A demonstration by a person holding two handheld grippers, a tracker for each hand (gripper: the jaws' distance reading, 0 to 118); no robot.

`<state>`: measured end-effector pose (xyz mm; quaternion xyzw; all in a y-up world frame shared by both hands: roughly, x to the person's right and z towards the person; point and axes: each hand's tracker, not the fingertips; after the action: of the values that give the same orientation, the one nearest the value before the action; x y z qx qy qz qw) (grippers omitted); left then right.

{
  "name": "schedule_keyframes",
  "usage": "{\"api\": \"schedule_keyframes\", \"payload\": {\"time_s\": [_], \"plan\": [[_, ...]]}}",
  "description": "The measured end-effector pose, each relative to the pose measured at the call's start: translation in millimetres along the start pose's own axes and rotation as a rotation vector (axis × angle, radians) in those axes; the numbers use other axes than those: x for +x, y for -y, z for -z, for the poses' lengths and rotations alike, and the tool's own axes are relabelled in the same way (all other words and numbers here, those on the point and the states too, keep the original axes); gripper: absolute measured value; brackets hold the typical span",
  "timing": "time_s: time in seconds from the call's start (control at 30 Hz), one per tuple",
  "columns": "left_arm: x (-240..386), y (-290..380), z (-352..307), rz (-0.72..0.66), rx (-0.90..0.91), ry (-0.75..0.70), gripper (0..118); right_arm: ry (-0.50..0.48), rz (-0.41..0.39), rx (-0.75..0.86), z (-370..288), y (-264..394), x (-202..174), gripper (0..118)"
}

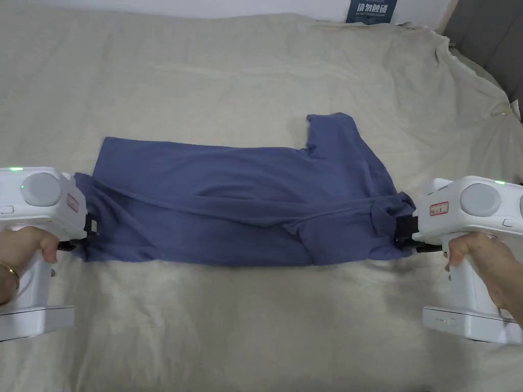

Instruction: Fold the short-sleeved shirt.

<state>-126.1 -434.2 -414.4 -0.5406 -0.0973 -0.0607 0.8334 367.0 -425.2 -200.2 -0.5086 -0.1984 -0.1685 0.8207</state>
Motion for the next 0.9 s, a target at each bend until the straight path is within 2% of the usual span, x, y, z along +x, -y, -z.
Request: {"api": "schedule_keyframes", "payload": {"time_s": [0.13,0.3,0.43,0.57,0.7,0.8,0.9], "plan": [[-24,1,-37,-0.097,0.052,0.079,0,-0.012,0.000,0.012,-22,-4,4,9],[-43,23,-73,-0.084,0.075,0.078,0,-0.030,-0.028,0.018,-51,6,12,9],[-53,59,-87,-0.096,0.088,0.093,0,-0.074,-0.020,0.006,-70,36,22,9],[-56,107,-79,-0.071,0.049,0.075,0,-0.075,-0.028,-0.023,-70,77,29,9],[-60,150,-49,-0.091,-0.034,0.048,0,-0.071,0.031,-0.078,-47,115,38,9],[-58,169,-31,-0.087,-0.050,0.036,0,-0.012,0.032,-0.098,-30,130,37,9],[-56,171,-32,-0.104,-0.021,0.029,0,0.004,0.026,-0.115,-18,137,31,9]]}}
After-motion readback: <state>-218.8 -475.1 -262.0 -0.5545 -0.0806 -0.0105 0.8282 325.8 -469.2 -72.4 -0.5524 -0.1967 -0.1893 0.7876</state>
